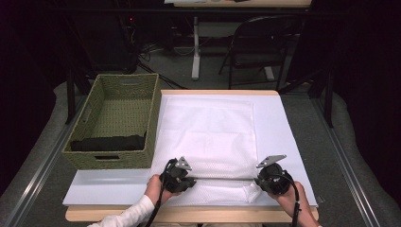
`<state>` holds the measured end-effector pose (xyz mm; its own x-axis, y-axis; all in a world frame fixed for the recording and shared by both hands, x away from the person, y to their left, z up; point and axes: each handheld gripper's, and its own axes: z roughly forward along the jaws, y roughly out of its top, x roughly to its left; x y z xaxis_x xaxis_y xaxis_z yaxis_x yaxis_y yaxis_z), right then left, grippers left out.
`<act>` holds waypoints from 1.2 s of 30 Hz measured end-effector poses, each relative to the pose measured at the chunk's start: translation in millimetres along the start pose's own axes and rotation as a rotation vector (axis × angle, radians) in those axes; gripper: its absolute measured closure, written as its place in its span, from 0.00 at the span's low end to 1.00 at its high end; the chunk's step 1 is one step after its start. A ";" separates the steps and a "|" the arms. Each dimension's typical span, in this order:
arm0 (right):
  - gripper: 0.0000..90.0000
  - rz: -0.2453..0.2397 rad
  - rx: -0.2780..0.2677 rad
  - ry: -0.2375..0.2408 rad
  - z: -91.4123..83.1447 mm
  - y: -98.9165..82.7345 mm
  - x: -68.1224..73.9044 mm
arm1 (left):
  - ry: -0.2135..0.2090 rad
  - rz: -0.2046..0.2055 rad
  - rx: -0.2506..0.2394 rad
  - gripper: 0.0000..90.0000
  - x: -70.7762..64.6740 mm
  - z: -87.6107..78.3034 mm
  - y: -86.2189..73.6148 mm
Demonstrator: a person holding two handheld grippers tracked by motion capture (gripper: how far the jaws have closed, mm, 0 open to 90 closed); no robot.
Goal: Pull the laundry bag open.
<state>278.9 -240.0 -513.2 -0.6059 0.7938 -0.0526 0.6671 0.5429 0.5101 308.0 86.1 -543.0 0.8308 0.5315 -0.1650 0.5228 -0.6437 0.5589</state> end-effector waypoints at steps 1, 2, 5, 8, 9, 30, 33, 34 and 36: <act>0.94 -0.005 0.000 -0.001 0.1 0.1 0.1 | 0.004 -0.002 0.000 0.97 0.3 -1.4 -1.5; 0.94 -0.004 -0.001 0.001 0.0 0.2 0.7 | 0.000 -0.006 -0.004 0.97 0.5 -2.3 -2.3; 0.94 -0.005 0.003 0.002 1.0 0.6 0.8 | 0.004 -0.010 -0.006 0.97 1.1 -7.0 -5.5; 0.94 0.000 0.013 0.001 2.9 0.3 1.7 | 0.003 -0.019 -0.008 0.97 1.8 -9.6 -7.7; 0.94 -0.008 0.007 -0.002 2.1 0.7 2.2 | 0.002 -0.015 -0.006 0.97 2.6 -11.8 -7.7; 0.94 -0.010 0.015 -0.014 3.2 0.9 5.7 | 0.038 -0.084 -0.003 0.97 14.5 -37.5 -34.3; 0.94 -0.006 0.017 -0.014 2.5 0.5 5.5 | 0.043 -0.082 -0.002 0.97 16.1 -39.9 -36.4; 0.94 -0.016 0.015 -0.018 2.7 0.2 4.5 | 0.047 -0.088 0.000 0.97 17.4 -42.0 -38.9; 0.94 -0.014 0.014 -0.020 2.0 0.2 4.8 | 0.052 -0.092 0.002 0.97 18.9 -44.4 -40.9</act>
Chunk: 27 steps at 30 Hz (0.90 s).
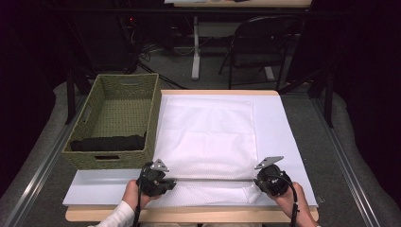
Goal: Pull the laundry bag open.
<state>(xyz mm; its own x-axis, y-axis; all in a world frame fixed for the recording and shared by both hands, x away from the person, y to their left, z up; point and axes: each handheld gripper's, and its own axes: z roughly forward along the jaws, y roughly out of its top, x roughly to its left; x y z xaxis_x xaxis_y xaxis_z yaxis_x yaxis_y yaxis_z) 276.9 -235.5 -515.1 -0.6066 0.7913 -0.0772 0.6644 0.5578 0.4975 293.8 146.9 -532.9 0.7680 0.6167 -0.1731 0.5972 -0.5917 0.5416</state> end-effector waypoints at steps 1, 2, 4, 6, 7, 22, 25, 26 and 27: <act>0.94 -0.003 0.002 -0.003 -0.3 0.0 -0.1 | 0.002 -0.008 -0.002 0.97 0.8 -0.7 -0.9; 0.94 -0.001 0.001 -0.001 -0.2 -0.2 -0.3 | 0.008 -0.009 -0.006 0.97 2.0 -1.2 -1.9; 0.94 0.000 -0.002 -0.004 -0.4 -0.5 -0.7 | 0.011 -0.006 0.002 0.97 4.1 -3.5 -3.3; 0.94 0.004 -0.006 -0.003 -1.1 -0.6 -0.6 | 0.013 -0.008 0.003 0.97 4.8 -5.0 -4.5; 0.94 0.001 -0.008 -0.003 -1.1 -0.7 -0.7 | 0.019 -0.014 0.000 0.97 5.6 -6.0 -5.6; 0.94 -0.012 0.005 -0.011 1.8 2.2 2.1 | 0.021 -0.085 0.003 0.97 18.4 -18.5 -21.6; 0.94 -0.030 -0.001 -0.010 0.8 2.0 0.4 | 0.039 -0.084 0.004 0.97 21.5 -23.5 -23.6; 0.94 -0.026 0.000 -0.010 0.7 2.0 0.0 | 0.043 -0.089 0.010 0.97 22.4 -24.2 -25.0; 0.94 -0.031 0.000 -0.010 1.2 1.9 -0.3 | 0.046 -0.093 0.016 0.97 23.3 -24.7 -26.8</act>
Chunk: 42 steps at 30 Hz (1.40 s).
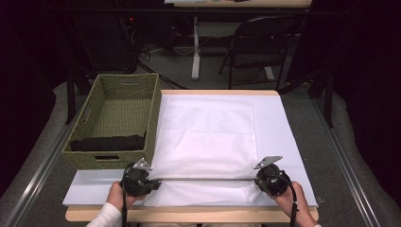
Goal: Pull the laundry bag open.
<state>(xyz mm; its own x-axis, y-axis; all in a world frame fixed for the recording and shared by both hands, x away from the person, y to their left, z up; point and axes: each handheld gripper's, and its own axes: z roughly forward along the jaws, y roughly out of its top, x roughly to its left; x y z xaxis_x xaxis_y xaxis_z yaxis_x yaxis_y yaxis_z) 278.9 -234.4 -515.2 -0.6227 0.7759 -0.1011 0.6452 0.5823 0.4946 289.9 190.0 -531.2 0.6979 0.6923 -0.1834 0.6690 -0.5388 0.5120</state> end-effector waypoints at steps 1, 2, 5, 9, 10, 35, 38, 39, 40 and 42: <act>0.94 0.002 0.000 0.001 0.6 0.1 0.9 | 0.004 -0.003 0.005 0.97 0.9 -0.4 -1.8; 0.94 -0.001 0.003 -0.007 0.3 0.3 1.3 | 0.004 -0.010 0.005 0.97 1.6 -1.3 -3.5; 0.94 0.001 -0.002 -0.002 0.6 1.0 0.8 | 0.017 -0.017 0.012 0.97 4.7 -4.8 -7.0; 0.94 -0.006 -0.005 -0.009 -0.8 1.5 1.4 | 0.034 -0.028 0.017 0.97 6.6 -8.3 -12.7; 0.94 -0.008 -0.007 -0.011 -1.2 1.5 1.2 | 0.038 -0.029 0.018 0.97 6.8 -9.5 -13.5; 0.95 -0.034 -0.037 -0.045 -7.2 5.2 8.3 | 0.122 -0.057 0.017 0.97 17.3 -24.0 -33.1; 0.95 -0.042 -0.035 -0.030 -4.5 4.6 4.9 | 0.087 -0.092 0.029 0.96 19.6 -20.4 -31.7; 0.94 -0.027 -0.032 -0.019 -3.1 4.0 3.8 | 0.081 -0.090 0.036 0.96 20.1 -19.4 -31.2; 0.94 -0.027 -0.032 -0.013 -3.0 3.6 3.8 | 0.076 -0.085 0.050 0.96 20.5 -18.9 -30.8; 0.94 -0.035 -0.036 -0.007 -4.6 2.8 5.1 | 0.052 -0.089 0.045 0.95 21.0 -18.5 -30.4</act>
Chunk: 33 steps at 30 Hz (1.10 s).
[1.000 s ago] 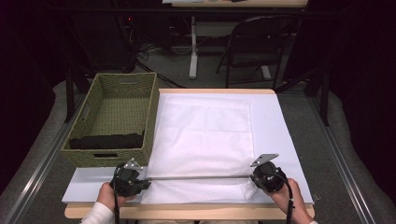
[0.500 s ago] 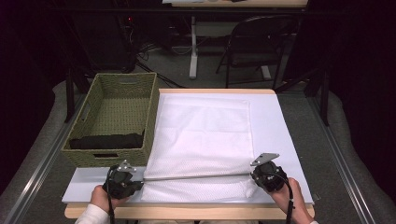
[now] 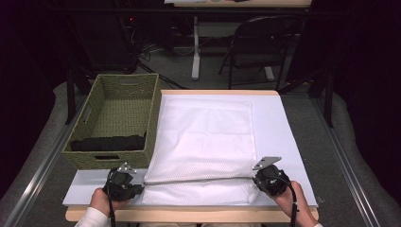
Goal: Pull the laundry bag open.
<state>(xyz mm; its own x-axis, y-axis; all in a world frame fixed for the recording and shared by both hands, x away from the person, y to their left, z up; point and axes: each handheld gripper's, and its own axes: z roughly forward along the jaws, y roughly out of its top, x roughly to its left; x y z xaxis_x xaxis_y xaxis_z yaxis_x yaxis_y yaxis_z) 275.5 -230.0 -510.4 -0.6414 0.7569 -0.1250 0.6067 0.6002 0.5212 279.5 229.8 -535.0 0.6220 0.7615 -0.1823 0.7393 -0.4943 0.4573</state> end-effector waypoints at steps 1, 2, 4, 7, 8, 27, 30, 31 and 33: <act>0.93 -0.002 -0.003 0.008 -0.4 -0.5 -0.2 | -0.008 -0.002 -0.001 0.94 0.1 -0.4 0.0; 0.93 0.002 -0.002 0.006 -0.3 -0.9 -0.2 | -0.011 0.003 -0.006 0.93 -0.1 -1.3 -0.4; 0.91 0.001 0.001 0.012 0.7 -1.3 -1.1 | -0.024 0.008 -0.019 0.91 -1.9 -4.5 -2.0; 0.86 0.002 0.001 0.026 1.5 -1.3 -0.3 | -0.054 0.015 -0.004 0.87 -4.9 -3.4 -4.2; 0.85 -0.007 0.002 0.027 1.6 -1.2 0.0 | -0.057 0.021 -0.008 0.86 -6.1 -3.1 -4.1; 0.36 -0.046 -0.122 0.120 -19.6 -3.9 4.3 | -0.098 0.121 -0.011 0.62 -18.9 1.3 5.4; 0.27 -0.044 -0.120 0.147 -16.6 -1.7 6.6 | -0.063 0.131 -0.048 0.51 -20.1 -8.6 0.3; 0.21 -0.049 -0.116 0.141 -15.2 -0.3 7.3 | -0.031 0.147 -0.062 0.48 -21.6 -12.0 -1.3; 0.17 -0.051 -0.109 0.136 -11.8 2.9 9.1 | -0.027 0.156 -0.089 0.41 -24.2 -17.5 -4.0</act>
<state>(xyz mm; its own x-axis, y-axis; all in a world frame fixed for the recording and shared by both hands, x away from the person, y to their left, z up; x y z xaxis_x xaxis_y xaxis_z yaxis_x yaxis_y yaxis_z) 266.0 -224.4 -500.1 -0.7321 0.6799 -0.0424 0.5221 0.6000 0.6061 257.0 220.7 -517.2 0.7351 0.6661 -0.1260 0.6080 -0.5656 0.5572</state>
